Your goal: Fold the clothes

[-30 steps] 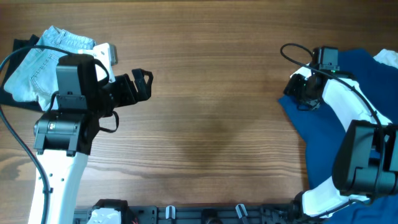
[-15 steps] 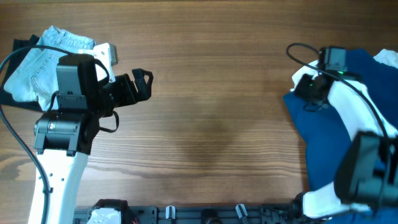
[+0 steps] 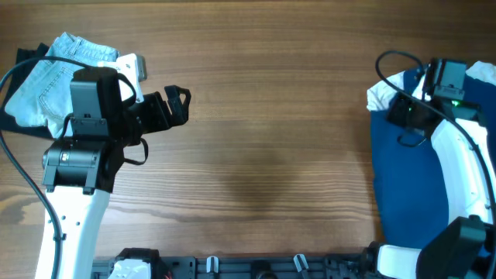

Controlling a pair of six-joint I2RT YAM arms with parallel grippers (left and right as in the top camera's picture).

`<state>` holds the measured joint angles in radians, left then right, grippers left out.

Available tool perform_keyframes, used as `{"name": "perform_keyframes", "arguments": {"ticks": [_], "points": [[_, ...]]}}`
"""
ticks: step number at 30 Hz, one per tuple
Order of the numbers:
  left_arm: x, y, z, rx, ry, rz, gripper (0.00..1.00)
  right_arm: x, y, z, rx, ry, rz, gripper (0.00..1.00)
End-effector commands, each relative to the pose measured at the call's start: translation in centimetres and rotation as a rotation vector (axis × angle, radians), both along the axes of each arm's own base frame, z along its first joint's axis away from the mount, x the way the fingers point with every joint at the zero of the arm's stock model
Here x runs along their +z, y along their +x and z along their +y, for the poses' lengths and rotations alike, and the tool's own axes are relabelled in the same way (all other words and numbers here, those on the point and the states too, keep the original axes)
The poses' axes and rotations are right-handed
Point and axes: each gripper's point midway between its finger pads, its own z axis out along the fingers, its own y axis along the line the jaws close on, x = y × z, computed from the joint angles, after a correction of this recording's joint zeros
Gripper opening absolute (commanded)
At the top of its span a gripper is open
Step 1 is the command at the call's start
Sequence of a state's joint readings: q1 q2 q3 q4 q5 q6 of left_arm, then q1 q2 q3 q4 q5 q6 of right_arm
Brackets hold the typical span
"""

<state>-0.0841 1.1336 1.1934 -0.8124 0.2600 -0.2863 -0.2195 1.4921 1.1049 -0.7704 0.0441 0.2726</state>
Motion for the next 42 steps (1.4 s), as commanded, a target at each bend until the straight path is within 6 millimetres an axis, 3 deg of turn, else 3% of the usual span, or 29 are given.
{"name": "perform_keyframes", "arguments": {"ticks": [1,3,4,6,9,15,18,19,25,28,29,31,32,34,36,38,40,42], "points": [[0.8,0.5,-0.2,-0.015,0.008,-0.031,1.00,2.2,1.9,-0.8,-0.015,-0.033,-0.091,0.04],[1.0,0.7,-0.2,-0.015,0.007,-0.044,1.00,7.8,5.3,1.7,0.259,-0.028,-0.309,0.04],[1.1,0.7,-0.2,-0.015,0.007,-0.047,1.00,10.5,6.2,1.8,0.291,-0.063,-0.397,0.04],[1.1,0.7,-0.2,-0.015,0.007,-0.048,1.00,13.5,6.9,1.6,0.302,-0.106,-0.497,0.04],[1.1,0.8,-0.2,-0.015,0.007,-0.049,1.00,13.9,6.8,2.2,0.321,-0.087,-0.514,0.04],[1.1,0.8,-0.2,-0.015,0.007,-0.050,1.00,9.8,5.5,3.4,0.332,0.026,-0.363,0.04],[1.1,0.8,-0.2,-0.015,0.007,-0.050,1.00,10.0,5.2,6.3,0.487,0.131,-0.393,0.04],[1.1,0.8,-0.2,-0.015,0.006,-0.050,1.00,10.3,5.6,6.3,0.451,0.151,-0.410,0.04],[1.2,0.7,-0.2,-0.014,0.007,-0.052,1.00,15.0,8.7,6.4,0.259,0.312,-0.607,0.04],[2.8,0.7,0.4,0.011,0.020,-0.106,1.00,22.4,10.1,9.9,0.330,0.541,-0.813,0.04],[4.0,0.6,1.0,0.034,0.030,-0.139,1.00,26.0,10.0,12.3,0.405,0.622,-0.882,0.04],[6.5,0.2,2.3,0.078,0.036,-0.208,1.00,31.0,9.0,17.8,0.555,0.685,-0.955,0.04],[7.6,-0.1,3.0,0.104,0.044,-0.240,1.00,32.5,8.0,21.0,0.633,0.705,-0.969,0.04],[9.7,-0.8,4.8,0.174,0.070,-0.302,1.00,33.4,6.0,27.2,0.745,0.750,-0.958,0.04],[11.5,-1.6,6.6,0.251,0.102,-0.354,1.00,32.1,2.6,34.7,0.906,0.781,-0.892,0.04],[12.7,-2.5,7.8,0.304,0.120,-0.394,1.00,29.1,-1.3,41.3,1.067,0.812,-0.775,0.05],[13.8,-3.5,8.8,0.352,0.136,-0.429,1.00,24.9,-4.8,46.6,1.219,0.806,-0.649,0.53],[14.4,-4.3,9.1,0.366,0.137,-0.453,1.00,21.1,-5.0,47.9,1.244,0.727,-0.562,0.84]]}}
